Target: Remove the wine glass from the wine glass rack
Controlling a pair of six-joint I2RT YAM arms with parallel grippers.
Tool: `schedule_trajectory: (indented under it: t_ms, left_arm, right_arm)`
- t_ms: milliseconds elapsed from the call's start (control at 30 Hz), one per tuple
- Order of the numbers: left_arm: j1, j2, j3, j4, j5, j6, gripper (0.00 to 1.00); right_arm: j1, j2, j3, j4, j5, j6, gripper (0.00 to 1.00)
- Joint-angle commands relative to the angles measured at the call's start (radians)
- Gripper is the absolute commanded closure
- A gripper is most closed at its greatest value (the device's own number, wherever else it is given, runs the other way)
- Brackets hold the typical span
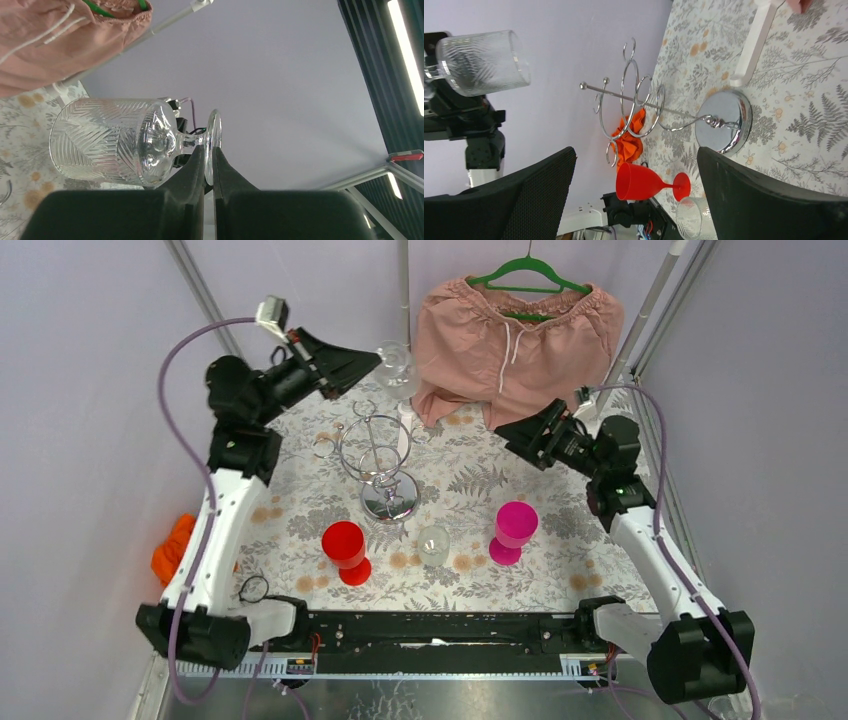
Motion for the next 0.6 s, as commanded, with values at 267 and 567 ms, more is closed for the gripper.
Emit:
schedule_trajectory:
  t_ms: [267, 567]
  left_arm:
    - [-0.341, 0.321, 0.126, 0.320, -0.151, 0.048, 1.00]
    - [-0.375, 0.512, 0.022, 1.002, -0.102, -0.317, 1.00]
  right_arm:
    - [-0.233, -0.025, -0.115, 0.349, -0.171, 0.259, 0.00]
    - [-0.328, 0.333, -0.266, 1.446, -0.202, 0.911, 0.01]
